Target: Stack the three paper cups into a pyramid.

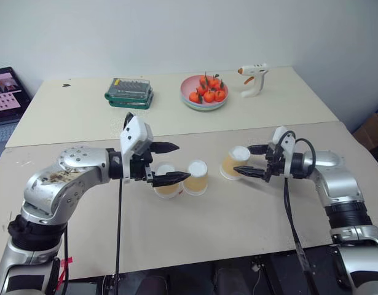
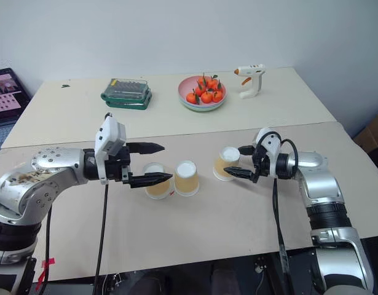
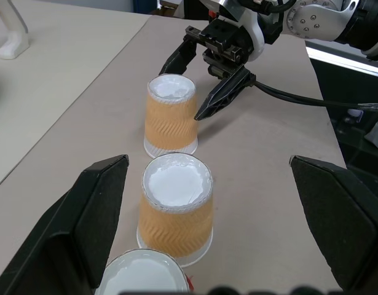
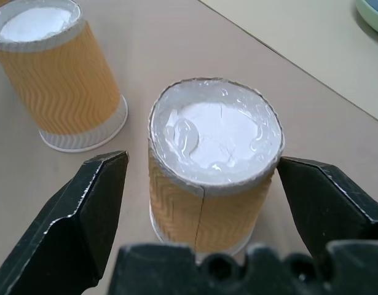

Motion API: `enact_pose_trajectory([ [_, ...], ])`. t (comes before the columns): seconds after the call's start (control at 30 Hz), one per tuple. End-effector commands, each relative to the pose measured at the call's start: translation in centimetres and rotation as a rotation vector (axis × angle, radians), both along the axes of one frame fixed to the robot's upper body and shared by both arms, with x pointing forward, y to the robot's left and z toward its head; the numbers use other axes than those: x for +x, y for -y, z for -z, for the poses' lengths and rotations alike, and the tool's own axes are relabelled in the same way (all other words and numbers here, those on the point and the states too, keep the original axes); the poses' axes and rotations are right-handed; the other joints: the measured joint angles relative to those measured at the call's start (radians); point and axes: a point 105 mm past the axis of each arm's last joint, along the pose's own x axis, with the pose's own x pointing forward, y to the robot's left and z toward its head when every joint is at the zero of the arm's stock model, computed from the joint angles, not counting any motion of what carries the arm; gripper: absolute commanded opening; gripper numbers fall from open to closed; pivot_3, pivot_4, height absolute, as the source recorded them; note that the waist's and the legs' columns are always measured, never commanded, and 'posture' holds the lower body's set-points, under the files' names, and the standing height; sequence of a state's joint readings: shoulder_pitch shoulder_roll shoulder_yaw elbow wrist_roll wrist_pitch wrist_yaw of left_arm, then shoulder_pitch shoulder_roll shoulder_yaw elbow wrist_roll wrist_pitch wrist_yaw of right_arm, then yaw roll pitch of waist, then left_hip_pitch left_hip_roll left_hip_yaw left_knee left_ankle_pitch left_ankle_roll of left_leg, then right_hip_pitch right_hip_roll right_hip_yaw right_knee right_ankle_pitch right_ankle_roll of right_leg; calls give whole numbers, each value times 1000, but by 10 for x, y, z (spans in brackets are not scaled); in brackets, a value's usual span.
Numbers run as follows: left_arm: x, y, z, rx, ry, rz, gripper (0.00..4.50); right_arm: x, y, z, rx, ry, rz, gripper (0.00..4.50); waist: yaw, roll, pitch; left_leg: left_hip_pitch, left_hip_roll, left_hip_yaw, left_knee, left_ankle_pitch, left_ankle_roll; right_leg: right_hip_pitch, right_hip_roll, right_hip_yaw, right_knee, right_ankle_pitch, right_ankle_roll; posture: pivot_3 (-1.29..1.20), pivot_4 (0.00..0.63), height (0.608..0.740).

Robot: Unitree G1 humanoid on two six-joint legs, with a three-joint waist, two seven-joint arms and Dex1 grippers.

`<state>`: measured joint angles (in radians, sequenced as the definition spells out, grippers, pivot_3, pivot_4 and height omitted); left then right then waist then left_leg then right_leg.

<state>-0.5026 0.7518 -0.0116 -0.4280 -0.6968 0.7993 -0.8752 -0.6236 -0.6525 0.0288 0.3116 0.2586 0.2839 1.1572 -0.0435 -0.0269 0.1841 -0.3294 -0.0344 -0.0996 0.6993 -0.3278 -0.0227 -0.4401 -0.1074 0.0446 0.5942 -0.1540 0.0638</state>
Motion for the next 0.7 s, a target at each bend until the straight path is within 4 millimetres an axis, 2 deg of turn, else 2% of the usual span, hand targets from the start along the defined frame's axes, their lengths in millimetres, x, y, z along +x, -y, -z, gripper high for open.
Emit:
enact_pose_trajectory([
  [0.03, -4, -2, -10, -16, 57, -10, 4486, 7, -8, -13, 20, 48, -31, 4500, -3, 0, 0, 0, 0, 0, 0, 0, 0, 0, 0, 0, 0, 0, 0, 0, 150, 725],
  [0.07, -4, -2, -10, -16, 57, -14, 4486, 8, -8, -13, 17, 52, -33, 4500, -2, 0, 0, 0, 0, 0, 0, 0, 0, 0, 0, 0, 0, 0, 0, 0, 150, 725],
  [0.17, -6, -5, -11, -22, 56, -26, 4500, 10, -8, -16, 52, 53, -32, 3778, -1, 0, 0, 0, 0, 0, 0, 0, 0, 0, 0, 0, 0, 0, 0, 0, 150, 725],
  [0.27, -5, -10, -10, -25, 58, -61, 4500, 9, -9, -13, 48, 48, -41, 2785, -1, 0, 0, 0, 0, 0, 0, 0, 0, 0, 0, 0, 0, 0, 0, 0, 150, 725],
  [0.37, -6, -19, -9, -30, 57, -107, 4500, 12, -6, -9, 19, 46, -16, 2777, -3, 0, 0, 0, 0, 0, 0, 0, 0, -1, 0, 0, 0, 0, 0, 0, 150, 725],
  [0.5, -7, -42, -5, -24, 50, -206, 4500, 11, -9, -18, 20, 65, -44, 2777, -5, 0, 0, 0, 0, 0, 0, 0, 0, -1, 0, 0, 0, 0, 0, 0, 150, 725],
  [0.6, -21, -59, -1, -41, 26, -265, 4500, 12, -26, -47, 95, 74, -119, 2777, -8, 1, 1, 0, 0, 0, 0, 0, 0, -1, 0, 0, 0, 0, 0, 0, 150, 725],
  [0.7, -25, -64, 0, -45, 28, -302, 4500, 4, -46, -62, 112, 72, -231, 2777, -9, 1, 1, 0, 0, 1, -1, 0, 0, -3, 0, 1, 0, 0, 0, 0, 150, 725],
])
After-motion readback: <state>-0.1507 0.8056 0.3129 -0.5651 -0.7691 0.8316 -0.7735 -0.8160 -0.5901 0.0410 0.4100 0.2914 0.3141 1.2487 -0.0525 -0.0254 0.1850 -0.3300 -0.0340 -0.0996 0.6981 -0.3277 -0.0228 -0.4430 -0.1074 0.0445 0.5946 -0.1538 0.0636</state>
